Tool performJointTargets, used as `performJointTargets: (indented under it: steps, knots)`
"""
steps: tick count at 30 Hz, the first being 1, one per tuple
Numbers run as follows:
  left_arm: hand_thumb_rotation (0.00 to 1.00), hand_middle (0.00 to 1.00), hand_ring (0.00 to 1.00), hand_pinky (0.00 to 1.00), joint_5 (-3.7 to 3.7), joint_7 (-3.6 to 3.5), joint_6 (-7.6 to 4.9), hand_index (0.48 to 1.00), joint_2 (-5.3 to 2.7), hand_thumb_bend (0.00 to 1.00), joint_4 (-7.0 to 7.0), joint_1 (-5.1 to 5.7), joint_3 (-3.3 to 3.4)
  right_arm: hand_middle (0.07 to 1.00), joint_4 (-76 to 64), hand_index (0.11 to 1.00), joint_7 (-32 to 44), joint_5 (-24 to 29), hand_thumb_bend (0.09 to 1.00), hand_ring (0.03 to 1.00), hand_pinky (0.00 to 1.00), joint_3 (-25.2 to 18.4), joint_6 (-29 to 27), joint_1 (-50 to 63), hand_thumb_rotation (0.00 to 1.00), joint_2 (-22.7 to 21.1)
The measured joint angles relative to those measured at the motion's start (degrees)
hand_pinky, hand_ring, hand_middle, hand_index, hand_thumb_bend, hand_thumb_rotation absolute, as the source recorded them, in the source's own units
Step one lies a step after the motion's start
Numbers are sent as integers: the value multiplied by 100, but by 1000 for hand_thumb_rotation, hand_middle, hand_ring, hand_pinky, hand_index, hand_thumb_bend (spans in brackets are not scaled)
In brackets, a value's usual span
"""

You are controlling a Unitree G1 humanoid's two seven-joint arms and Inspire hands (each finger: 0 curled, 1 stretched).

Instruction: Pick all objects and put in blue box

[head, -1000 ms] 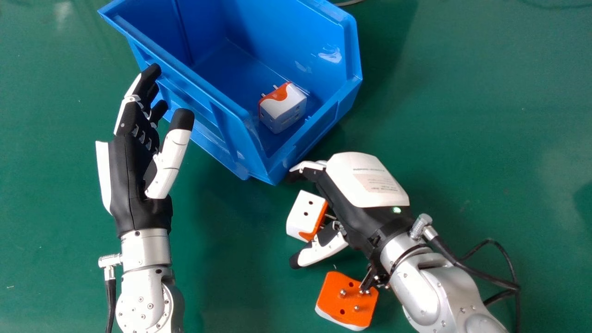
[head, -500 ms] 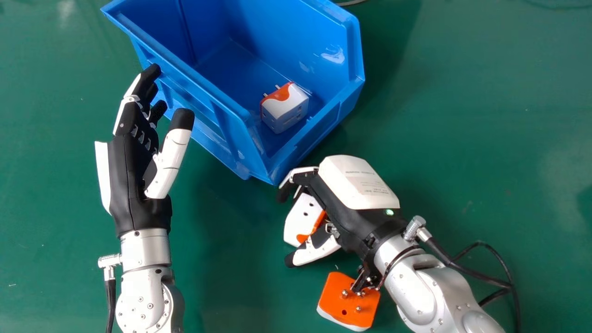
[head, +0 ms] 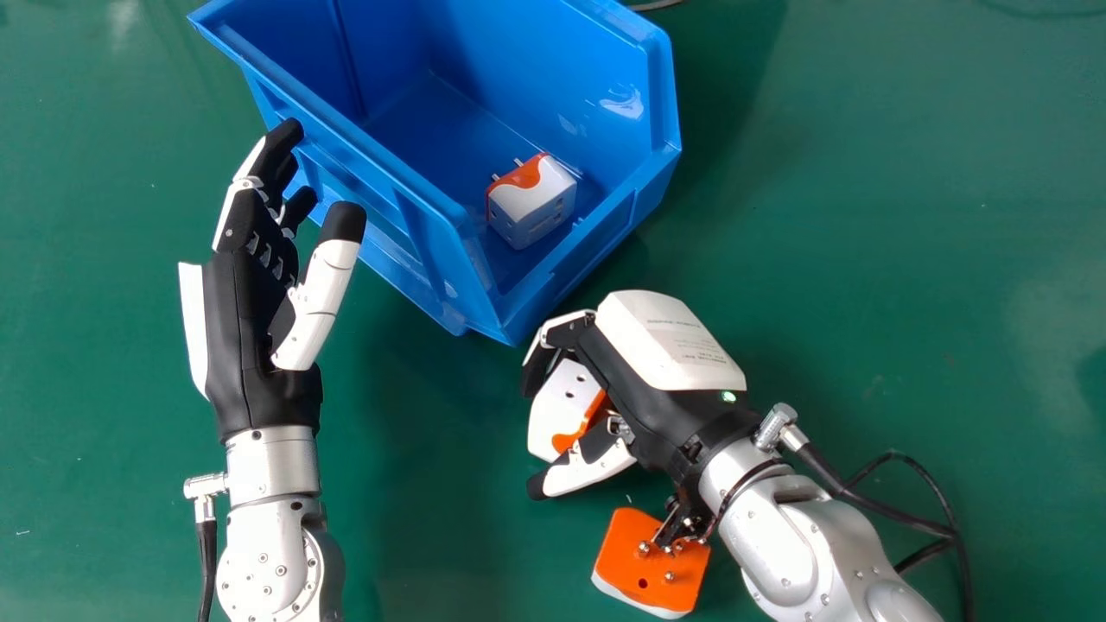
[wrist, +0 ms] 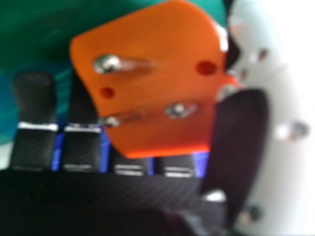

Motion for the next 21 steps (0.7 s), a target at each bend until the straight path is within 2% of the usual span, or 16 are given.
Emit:
performJointTargets:
  steps: [5,12,14,17,21]
  knots:
    - [597,913,923,880,7,25,1,821,1,832,2,-26,-2,479,0,524,-2,10,515,389,278,-8,-1,0,0,-1]
    - [595,913,923,883,-7,0,7,820,0,836,2,-60,-5,485,-266,518,-89,27,514,390,289,-165,-52,120,0,-97]
    - [595,913,923,883,12,28,6,820,-1,836,5,-65,-7,485,-416,518,-219,52,514,390,289,-269,-161,217,0,-135]
    - [594,913,923,882,101,117,4,820,-1,836,21,-79,-9,490,-648,513,-454,60,514,391,298,-453,-261,375,0,-183]
    - [594,908,914,870,154,197,-2,816,1,829,42,-91,-9,488,-934,511,-882,69,514,384,313,-740,-422,614,0,-186]
